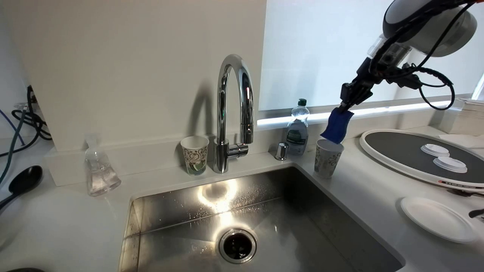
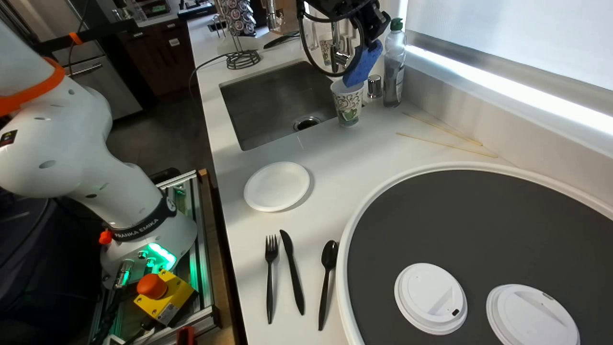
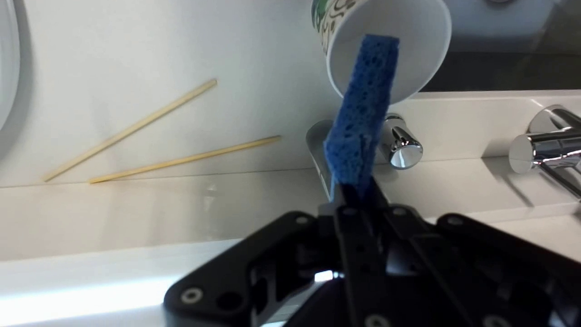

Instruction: Remove the sponge from the cup

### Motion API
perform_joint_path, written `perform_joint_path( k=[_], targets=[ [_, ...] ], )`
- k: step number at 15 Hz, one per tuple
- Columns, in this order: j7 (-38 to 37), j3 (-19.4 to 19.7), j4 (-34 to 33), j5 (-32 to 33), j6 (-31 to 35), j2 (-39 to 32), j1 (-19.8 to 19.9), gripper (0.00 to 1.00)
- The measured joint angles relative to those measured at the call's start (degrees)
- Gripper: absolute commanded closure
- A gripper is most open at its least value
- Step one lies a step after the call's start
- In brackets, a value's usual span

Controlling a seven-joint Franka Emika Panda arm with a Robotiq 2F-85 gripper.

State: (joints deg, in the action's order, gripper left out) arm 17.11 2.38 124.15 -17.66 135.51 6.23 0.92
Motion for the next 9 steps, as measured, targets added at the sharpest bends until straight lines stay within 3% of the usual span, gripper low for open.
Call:
perform_joint_path(
  k=[9],
  targets=[
    [0.16,2.46,-2.56,-1.17,0.0,1.17,0.15,0.98]
  ],
)
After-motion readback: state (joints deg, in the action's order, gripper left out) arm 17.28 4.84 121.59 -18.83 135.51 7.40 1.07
